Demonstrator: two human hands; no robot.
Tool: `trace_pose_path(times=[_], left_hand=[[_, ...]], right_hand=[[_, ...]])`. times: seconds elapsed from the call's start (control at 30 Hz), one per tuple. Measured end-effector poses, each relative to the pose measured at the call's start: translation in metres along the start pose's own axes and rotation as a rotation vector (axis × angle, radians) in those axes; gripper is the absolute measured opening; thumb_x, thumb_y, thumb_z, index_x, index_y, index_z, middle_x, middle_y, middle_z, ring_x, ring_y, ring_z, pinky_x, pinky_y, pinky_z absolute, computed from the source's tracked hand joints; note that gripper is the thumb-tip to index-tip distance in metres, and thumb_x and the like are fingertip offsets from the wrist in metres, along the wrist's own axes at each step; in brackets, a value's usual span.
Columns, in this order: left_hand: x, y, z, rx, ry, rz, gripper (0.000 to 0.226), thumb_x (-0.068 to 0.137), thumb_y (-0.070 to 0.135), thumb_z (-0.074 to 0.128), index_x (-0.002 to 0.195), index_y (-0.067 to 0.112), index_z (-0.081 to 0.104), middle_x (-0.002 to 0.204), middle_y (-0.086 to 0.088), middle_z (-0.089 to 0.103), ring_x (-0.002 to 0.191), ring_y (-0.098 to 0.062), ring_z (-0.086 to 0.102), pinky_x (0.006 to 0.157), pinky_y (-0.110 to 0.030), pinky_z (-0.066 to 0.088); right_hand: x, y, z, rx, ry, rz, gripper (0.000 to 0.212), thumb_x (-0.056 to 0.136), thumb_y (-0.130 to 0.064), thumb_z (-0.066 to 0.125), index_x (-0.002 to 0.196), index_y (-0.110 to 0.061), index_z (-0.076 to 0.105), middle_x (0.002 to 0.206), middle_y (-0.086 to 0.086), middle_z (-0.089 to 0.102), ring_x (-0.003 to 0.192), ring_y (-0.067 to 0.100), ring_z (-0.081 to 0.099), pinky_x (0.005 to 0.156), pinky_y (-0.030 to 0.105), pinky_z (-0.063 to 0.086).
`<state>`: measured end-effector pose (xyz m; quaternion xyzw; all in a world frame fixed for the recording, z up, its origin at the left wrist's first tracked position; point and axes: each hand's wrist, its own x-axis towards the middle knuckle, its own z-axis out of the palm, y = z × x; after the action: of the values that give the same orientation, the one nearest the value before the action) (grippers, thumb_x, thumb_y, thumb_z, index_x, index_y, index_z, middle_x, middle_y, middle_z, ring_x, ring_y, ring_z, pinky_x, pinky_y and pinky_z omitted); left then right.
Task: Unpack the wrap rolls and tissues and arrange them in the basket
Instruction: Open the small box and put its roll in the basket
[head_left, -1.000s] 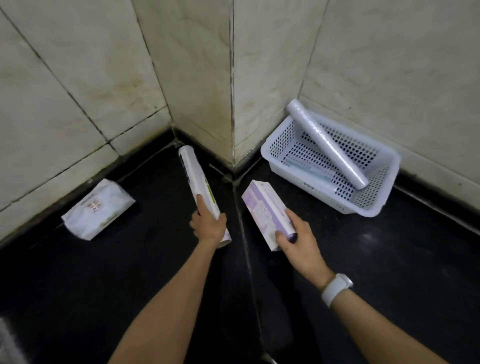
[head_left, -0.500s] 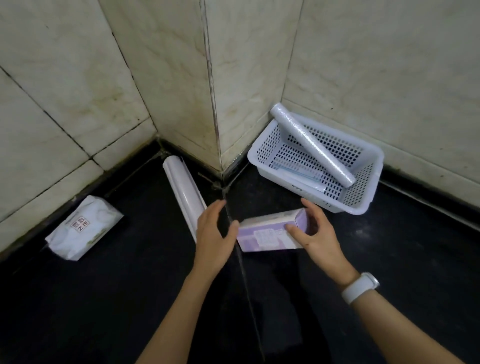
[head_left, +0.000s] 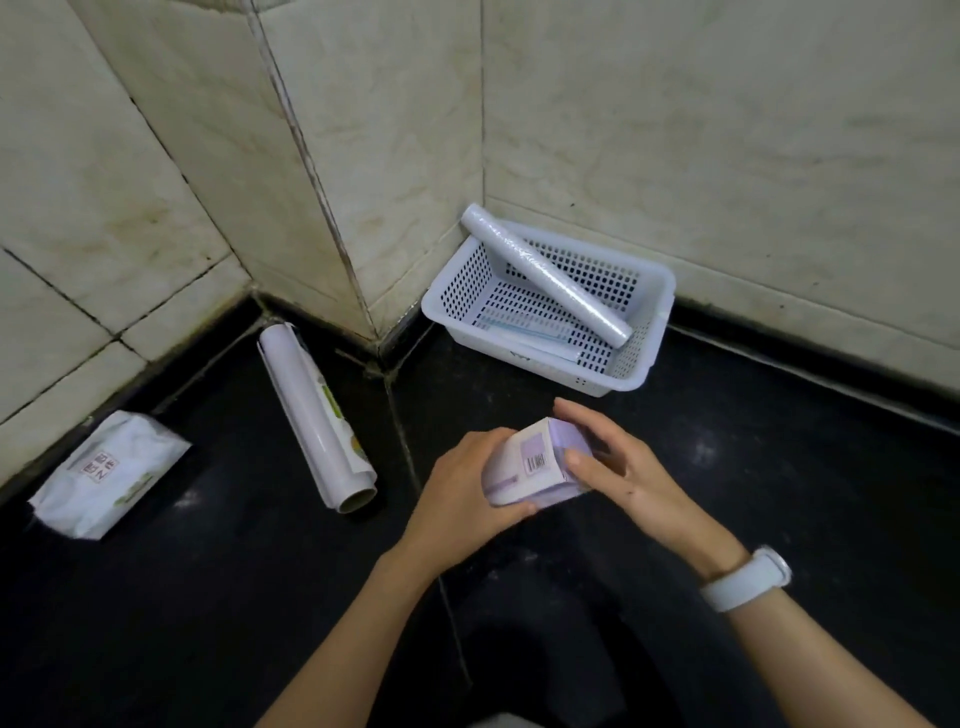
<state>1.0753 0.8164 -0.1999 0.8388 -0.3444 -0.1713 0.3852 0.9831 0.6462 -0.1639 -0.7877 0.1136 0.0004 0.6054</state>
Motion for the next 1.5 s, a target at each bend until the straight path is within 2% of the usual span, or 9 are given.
trace_pose_path(times=[0.1, 0.2, 0.47, 0.67, 0.77, 0.93, 1.17, 1.4, 1.5], left_hand=[[-0.006, -0.001, 0.004, 0.102, 0.118, 0.028, 0.070, 0.067, 0.038, 0.075, 0.127, 0.034, 0.039, 0.121, 0.014, 0.044, 0.104, 0.004, 0.038, 0.093, -0.022, 0.034], [-0.011, -0.001, 0.003, 0.175, 0.179, 0.053, 0.070, 0.067, 0.031, 0.077, 0.128, 0.027, 0.041, 0.124, 0.007, 0.046, 0.106, 0.000, 0.039, 0.093, -0.020, 0.028], [-0.020, -0.005, 0.003, 0.249, 0.170, 0.071, 0.073, 0.069, 0.033, 0.075, 0.131, 0.026, 0.038, 0.128, 0.006, 0.048, 0.115, -0.008, 0.042, 0.096, -0.019, 0.023], [-0.023, -0.004, 0.009, 0.257, 0.155, 0.104, 0.072, 0.071, 0.031, 0.074, 0.133, 0.025, 0.037, 0.130, 0.005, 0.048, 0.118, -0.009, 0.042, 0.097, -0.020, 0.026], [-0.025, -0.007, 0.011, 0.261, 0.159, 0.111, 0.072, 0.071, 0.030, 0.074, 0.133, 0.023, 0.039, 0.131, 0.003, 0.049, 0.118, -0.010, 0.043, 0.098, -0.021, 0.028], [-0.026, -0.008, 0.013, 0.229, 0.172, 0.132, 0.067, 0.072, 0.026, 0.074, 0.131, 0.019, 0.043, 0.129, -0.001, 0.052, 0.118, -0.012, 0.045, 0.103, -0.032, 0.038], [-0.023, -0.010, 0.012, 0.172, 0.128, 0.082, 0.065, 0.075, 0.025, 0.071, 0.131, 0.021, 0.040, 0.128, 0.003, 0.048, 0.110, 0.005, 0.030, 0.107, -0.046, 0.036], [-0.021, -0.011, 0.012, 0.146, 0.084, 0.042, 0.066, 0.075, 0.023, 0.071, 0.132, 0.023, 0.038, 0.127, 0.006, 0.045, 0.106, 0.008, 0.027, 0.106, -0.048, 0.035], [-0.019, -0.013, 0.011, 0.093, 0.061, 0.020, 0.065, 0.074, 0.023, 0.071, 0.129, 0.027, 0.036, 0.123, 0.011, 0.043, 0.106, 0.007, 0.032, 0.107, -0.043, 0.036]], right_hand=[[-0.004, 0.007, 0.001, -0.138, 0.129, 0.031, 0.040, 0.083, -0.041, 0.056, 0.120, -0.047, 0.042, 0.121, -0.013, 0.047, 0.110, 0.002, 0.049, 0.089, 0.019, 0.041], [-0.006, 0.007, 0.006, -0.191, 0.128, 0.051, 0.049, 0.079, -0.043, 0.060, 0.125, -0.041, 0.043, 0.111, -0.017, 0.048, 0.096, 0.003, 0.054, 0.074, 0.015, 0.042], [-0.002, 0.004, 0.010, -0.138, 0.069, 0.118, 0.043, 0.080, -0.035, 0.064, 0.120, -0.038, 0.048, 0.110, 0.001, 0.056, 0.090, 0.016, 0.058, 0.084, 0.033, 0.051], [-0.004, 0.004, 0.020, -0.289, 0.120, 0.137, 0.044, 0.077, -0.039, 0.065, 0.116, -0.037, 0.048, 0.103, -0.004, 0.054, 0.083, 0.005, 0.055, 0.064, 0.014, 0.039], [-0.004, 0.003, 0.023, -0.325, 0.134, 0.144, 0.046, 0.076, -0.038, 0.065, 0.118, -0.035, 0.047, 0.105, -0.004, 0.054, 0.085, 0.005, 0.054, 0.067, 0.015, 0.040], [-0.004, 0.003, 0.030, -0.348, 0.140, 0.183, 0.051, 0.076, -0.034, 0.059, 0.124, -0.029, 0.043, 0.110, 0.000, 0.056, 0.097, 0.015, 0.056, 0.086, 0.034, 0.049], [-0.001, 0.004, 0.028, -0.374, 0.140, 0.174, 0.051, 0.079, -0.031, 0.053, 0.129, -0.027, 0.041, 0.111, -0.002, 0.060, 0.096, 0.014, 0.056, 0.078, 0.025, 0.041], [0.001, 0.005, 0.029, -0.382, 0.102, 0.189, 0.049, 0.081, -0.030, 0.048, 0.130, -0.026, 0.039, 0.110, -0.004, 0.058, 0.097, 0.015, 0.057, 0.082, 0.030, 0.045], [0.003, 0.004, 0.024, -0.387, 0.134, 0.164, 0.041, 0.083, -0.024, 0.046, 0.124, -0.027, 0.042, 0.104, -0.004, 0.058, 0.091, 0.016, 0.057, 0.076, 0.028, 0.042]])
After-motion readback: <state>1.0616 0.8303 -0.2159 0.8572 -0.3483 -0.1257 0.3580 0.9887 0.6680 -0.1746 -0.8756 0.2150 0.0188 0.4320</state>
